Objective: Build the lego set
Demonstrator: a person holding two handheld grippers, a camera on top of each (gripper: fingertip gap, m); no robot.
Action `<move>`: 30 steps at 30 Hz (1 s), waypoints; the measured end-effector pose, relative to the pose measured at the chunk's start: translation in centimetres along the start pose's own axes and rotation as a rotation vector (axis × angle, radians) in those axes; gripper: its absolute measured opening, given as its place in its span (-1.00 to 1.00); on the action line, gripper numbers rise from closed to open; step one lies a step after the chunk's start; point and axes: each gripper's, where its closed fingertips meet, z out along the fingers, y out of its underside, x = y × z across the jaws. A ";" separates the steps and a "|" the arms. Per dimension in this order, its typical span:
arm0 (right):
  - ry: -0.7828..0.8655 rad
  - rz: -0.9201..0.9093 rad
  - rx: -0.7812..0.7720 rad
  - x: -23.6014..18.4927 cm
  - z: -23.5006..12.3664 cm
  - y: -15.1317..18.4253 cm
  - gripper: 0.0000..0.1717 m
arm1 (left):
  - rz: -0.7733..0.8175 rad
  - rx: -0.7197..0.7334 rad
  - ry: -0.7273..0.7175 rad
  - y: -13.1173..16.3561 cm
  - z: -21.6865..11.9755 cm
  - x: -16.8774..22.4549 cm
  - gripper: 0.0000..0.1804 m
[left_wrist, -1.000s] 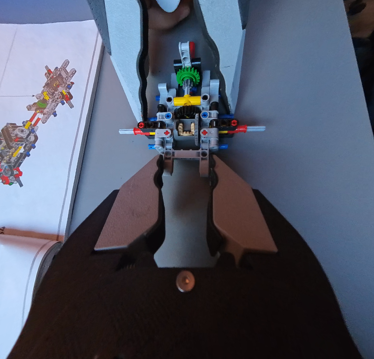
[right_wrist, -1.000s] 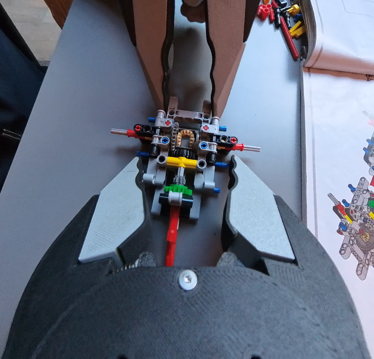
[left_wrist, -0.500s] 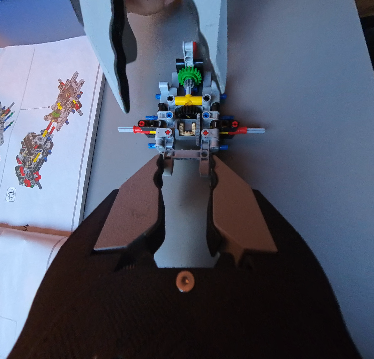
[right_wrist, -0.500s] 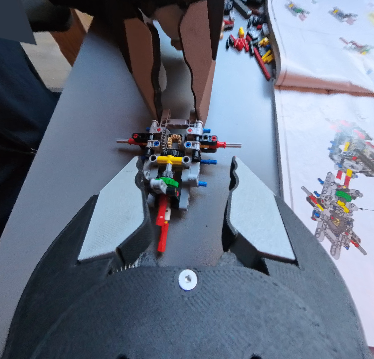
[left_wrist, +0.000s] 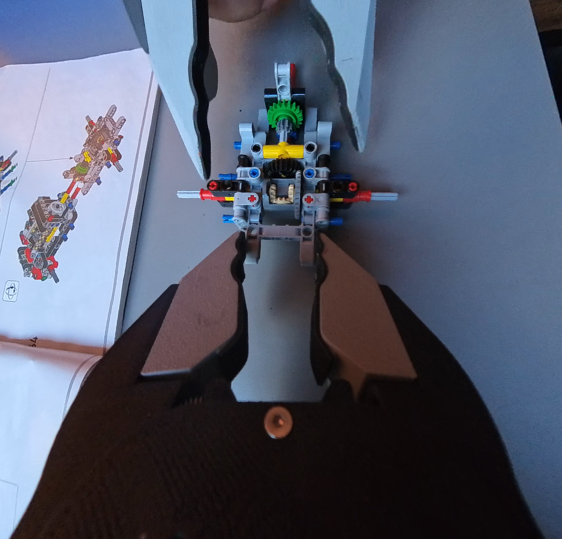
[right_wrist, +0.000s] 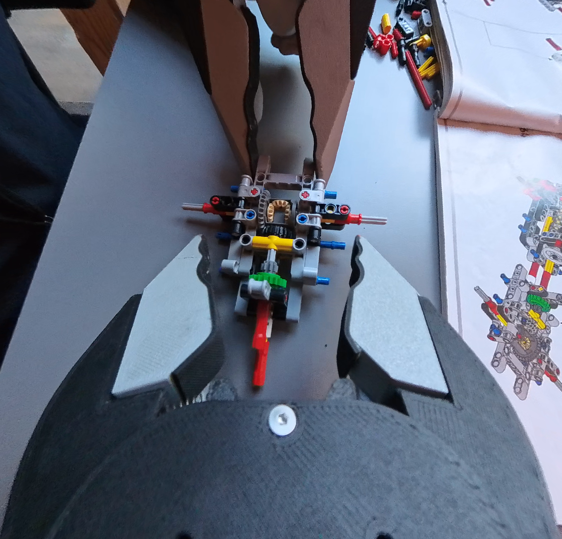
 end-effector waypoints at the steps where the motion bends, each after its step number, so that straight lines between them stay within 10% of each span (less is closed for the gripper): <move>1: 0.005 0.000 -0.003 0.0 -0.1 0.0 0.07 | -0.002 0.000 0.001 0.0 0.0 0.0 -0.54; 12: -0.004 0.081 -0.172 -0.7 -3.1 4.6 -0.01 | -0.088 0.024 0.065 0.3 0.0 0.1 -0.54; 17: 0.022 0.129 -0.071 -1.1 -5.4 5.3 -0.96 | -0.159 0.049 0.136 0.7 -0.1 0.3 -0.54; 24: 0.133 0.109 0.025 -0.8 -5.7 3.2 -0.75 | -0.157 0.024 0.116 0.6 0.0 0.2 -0.53; 30: 0.163 0.091 -0.012 -0.6 -2.9 3.8 -1.00 | -0.122 0.038 0.198 -0.9 1.0 2.4 -0.54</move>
